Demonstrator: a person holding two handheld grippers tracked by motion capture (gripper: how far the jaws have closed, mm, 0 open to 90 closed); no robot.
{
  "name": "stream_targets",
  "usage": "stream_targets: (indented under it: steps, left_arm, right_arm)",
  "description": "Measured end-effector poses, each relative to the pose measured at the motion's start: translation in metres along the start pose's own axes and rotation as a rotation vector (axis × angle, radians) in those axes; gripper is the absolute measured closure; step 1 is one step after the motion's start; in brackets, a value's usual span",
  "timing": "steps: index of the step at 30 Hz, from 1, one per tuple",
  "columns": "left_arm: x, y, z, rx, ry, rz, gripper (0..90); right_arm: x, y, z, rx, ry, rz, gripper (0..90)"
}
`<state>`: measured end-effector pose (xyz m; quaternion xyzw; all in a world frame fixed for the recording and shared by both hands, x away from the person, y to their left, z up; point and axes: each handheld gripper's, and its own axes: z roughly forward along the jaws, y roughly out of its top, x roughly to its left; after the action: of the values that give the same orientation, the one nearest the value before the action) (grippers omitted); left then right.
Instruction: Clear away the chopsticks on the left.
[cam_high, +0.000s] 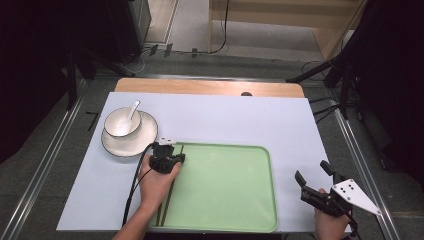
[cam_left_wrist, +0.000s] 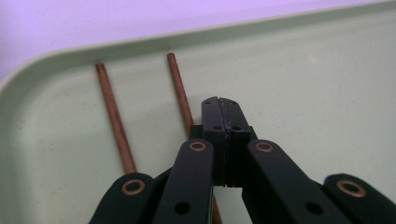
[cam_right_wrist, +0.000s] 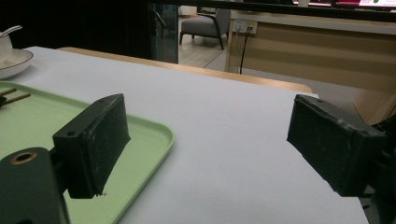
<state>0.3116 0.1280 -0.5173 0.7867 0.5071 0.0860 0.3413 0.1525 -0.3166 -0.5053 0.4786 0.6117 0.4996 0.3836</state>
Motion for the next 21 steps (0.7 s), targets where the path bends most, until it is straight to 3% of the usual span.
stream_targets:
  steps: [9,14,15,16,21]
  left_arm:
    - [0.004,-0.002,-0.003,-0.009,-0.002,-0.011,90.0]
    - [0.004,-0.003,-0.009,-0.066,-0.040,0.013,75.2]
    - [0.004,-0.003,-0.011,-0.077,-0.046,0.019,67.3]
    - [0.004,-0.003,-0.012,-0.103,-0.050,0.037,67.3]
    - [0.004,-0.004,-0.024,-0.154,-0.096,0.079,41.6]
  right_arm:
    - [0.001,0.000,0.001,0.002,0.002,0.000,13.0]
    - [0.000,0.000,0.000,0.001,0.001,0.002,13.0]
    - [0.000,-0.001,0.001,0.002,0.002,0.004,13.0]
    - [0.000,-0.001,0.001,0.002,0.002,0.004,13.0]
    - [0.000,-0.001,0.001,0.003,0.002,0.003,13.0]
